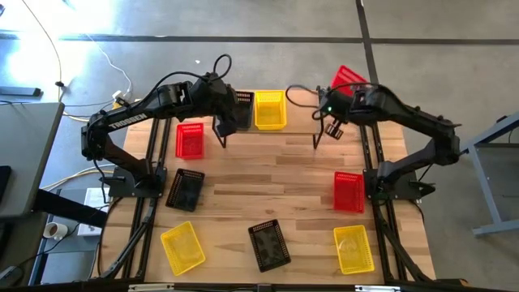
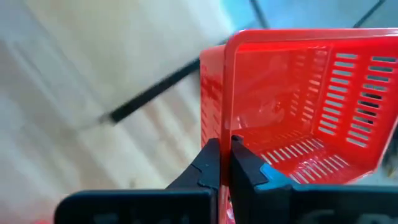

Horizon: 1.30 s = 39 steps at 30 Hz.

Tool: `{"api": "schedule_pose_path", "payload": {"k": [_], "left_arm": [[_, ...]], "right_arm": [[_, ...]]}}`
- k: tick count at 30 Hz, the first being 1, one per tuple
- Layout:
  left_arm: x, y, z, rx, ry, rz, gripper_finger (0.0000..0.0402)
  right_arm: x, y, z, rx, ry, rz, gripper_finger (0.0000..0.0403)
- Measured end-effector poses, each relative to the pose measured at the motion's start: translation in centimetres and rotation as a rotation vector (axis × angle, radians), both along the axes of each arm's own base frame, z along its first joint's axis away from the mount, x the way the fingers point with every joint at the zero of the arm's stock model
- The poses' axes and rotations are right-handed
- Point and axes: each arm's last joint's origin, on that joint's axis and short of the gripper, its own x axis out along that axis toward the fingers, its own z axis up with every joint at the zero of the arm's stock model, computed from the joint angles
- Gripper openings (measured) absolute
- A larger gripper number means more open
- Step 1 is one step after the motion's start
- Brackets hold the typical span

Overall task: Stack baskets on shelf by color
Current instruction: Put the top right red bin on the shelf

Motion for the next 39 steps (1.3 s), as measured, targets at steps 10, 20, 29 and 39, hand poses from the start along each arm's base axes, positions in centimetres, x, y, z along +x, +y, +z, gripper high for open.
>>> {"api": "schedule_pose_path", "payload": {"k": [10, 20, 29, 39], "left_arm": [[-0.5, -0.2, -0.5, -0.126, -0.044, 0.135, 0.0131], [-1.8, -0.8, -1.6, -0.262, 0.038, 0.273, 0.0131], [-2.0, -1.0, -1.7, -0.275, 0.058, 0.286, 0.0131], [-2.0, -1.0, -1.7, -0.282, 0.057, 0.281, 0.0131]], "right_arm": [[2.0, -1.5, 1.7, -0.101, 0.009, 0.192, 0.0], [6.0, -1.8, -1.7, 0.007, 0.14, 0.317, 0.0], [8.3, -0.1, -3.3, 0.105, 0.126, 0.41, 0.0], [8.6, 0.1, -4.0, 0.166, 0.144, 0.4, 0.0]]}}
